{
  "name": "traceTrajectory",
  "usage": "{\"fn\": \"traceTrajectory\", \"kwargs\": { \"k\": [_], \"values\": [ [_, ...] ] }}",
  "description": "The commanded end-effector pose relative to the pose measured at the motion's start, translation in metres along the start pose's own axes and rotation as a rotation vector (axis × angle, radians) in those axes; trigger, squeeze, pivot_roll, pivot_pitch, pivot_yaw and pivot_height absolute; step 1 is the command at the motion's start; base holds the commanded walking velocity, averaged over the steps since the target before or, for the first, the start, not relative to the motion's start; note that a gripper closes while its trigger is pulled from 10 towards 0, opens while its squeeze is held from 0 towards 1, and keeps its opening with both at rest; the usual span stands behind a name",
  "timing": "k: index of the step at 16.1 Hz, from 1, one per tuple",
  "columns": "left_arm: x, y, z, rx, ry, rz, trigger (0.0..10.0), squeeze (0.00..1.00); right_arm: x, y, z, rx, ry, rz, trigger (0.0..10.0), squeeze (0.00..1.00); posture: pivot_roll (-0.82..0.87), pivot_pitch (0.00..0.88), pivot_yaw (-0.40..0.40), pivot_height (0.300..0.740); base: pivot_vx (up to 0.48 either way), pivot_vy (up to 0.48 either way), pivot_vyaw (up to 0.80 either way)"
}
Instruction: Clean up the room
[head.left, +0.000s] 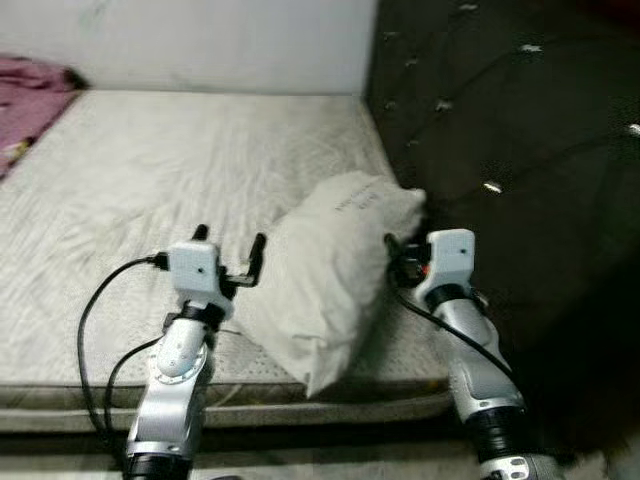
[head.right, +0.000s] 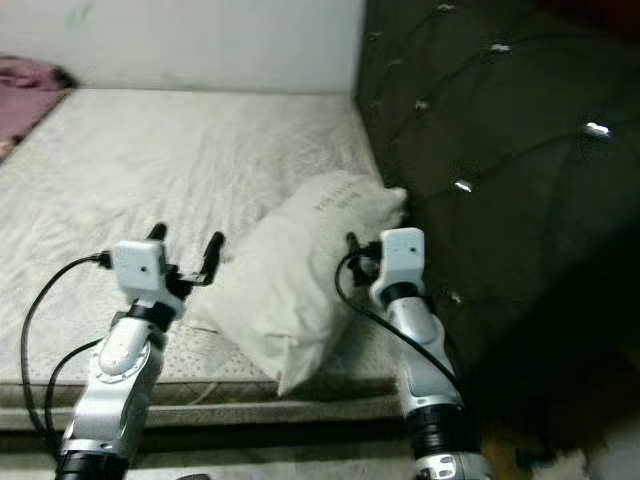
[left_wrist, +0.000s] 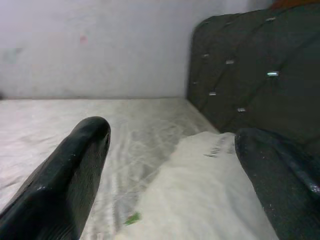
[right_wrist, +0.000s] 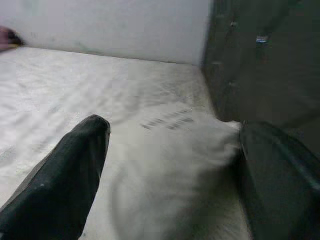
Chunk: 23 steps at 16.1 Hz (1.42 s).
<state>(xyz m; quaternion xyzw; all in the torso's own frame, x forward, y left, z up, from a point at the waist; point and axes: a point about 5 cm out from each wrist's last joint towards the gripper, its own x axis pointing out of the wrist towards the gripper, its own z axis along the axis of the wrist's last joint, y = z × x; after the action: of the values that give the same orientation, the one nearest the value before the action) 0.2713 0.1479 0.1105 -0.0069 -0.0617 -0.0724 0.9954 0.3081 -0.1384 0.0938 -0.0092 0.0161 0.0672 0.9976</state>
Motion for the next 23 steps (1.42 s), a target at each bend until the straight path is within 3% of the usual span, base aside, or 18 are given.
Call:
{"fn": "traceTrajectory", "kwargs": {
  "k": [1,6,9,11,14,17,18,20,23],
  "values": [
    [-0.001,0.003,0.001,-0.002,-0.004,0.007,10.0,0.0,0.003,0.004,0.003,0.001,-0.009,0.019,10.0,0.0,0.04,0.0,-0.038,0.74,0.0,0.0,0.0],
    [-0.002,0.006,-0.001,0.0,0.012,0.028,10.0,0.0,0.0,0.004,0.002,0.004,-0.012,0.023,10.0,0.0,0.04,0.0,-0.039,0.74,0.0,0.0,0.0],
    [-0.004,0.02,-0.004,0.123,0.065,0.182,10.0,0.0,-0.004,0.004,0.001,0.019,-0.014,0.01,10.0,0.0,0.05,0.0,-0.034,0.74,0.0,0.0,0.0],
    [-0.004,0.019,-0.005,0.09,0.057,0.128,10.0,0.0,-0.004,0.005,0.001,0.036,-0.017,-0.003,10.0,0.0,0.04,0.0,-0.025,0.74,0.0,0.0,0.0],
    [-0.01,0.021,-0.008,0.107,0.089,0.172,10.0,0.0,-0.01,0.007,0.0,0.066,-0.019,-0.012,10.0,0.0,0.04,0.0,-0.008,0.74,0.0,0.0,0.0],
    [-0.013,0.025,-0.001,0.095,0.063,0.182,10.0,0.0,-0.013,0.008,0.003,0.075,-0.024,-0.017,10.0,0.0,0.05,0.024,-0.005,0.74,0.0,0.0,0.0],
    [-0.018,0.029,0.003,0.138,0.049,0.211,10.0,0.0,-0.015,0.008,0.005,0.075,-0.03,-0.024,10.0,0.0,0.05,0.044,-0.005,0.74,0.0,0.0,0.0],
    [-0.03,0.032,0.001,0.127,0.069,0.177,10.0,0.0,-0.021,0.007,0.007,0.075,-0.033,-0.036,10.0,0.0,0.06,0.062,-0.004,0.74,0.0,0.0,0.0],
    [-0.033,0.03,-0.001,0.117,0.09,0.175,10.0,0.0,-0.024,0.009,0.004,0.09,-0.021,-0.032,10.0,0.0,0.06,0.074,0.001,0.74,0.0,0.0,0.0]
  ]
}}
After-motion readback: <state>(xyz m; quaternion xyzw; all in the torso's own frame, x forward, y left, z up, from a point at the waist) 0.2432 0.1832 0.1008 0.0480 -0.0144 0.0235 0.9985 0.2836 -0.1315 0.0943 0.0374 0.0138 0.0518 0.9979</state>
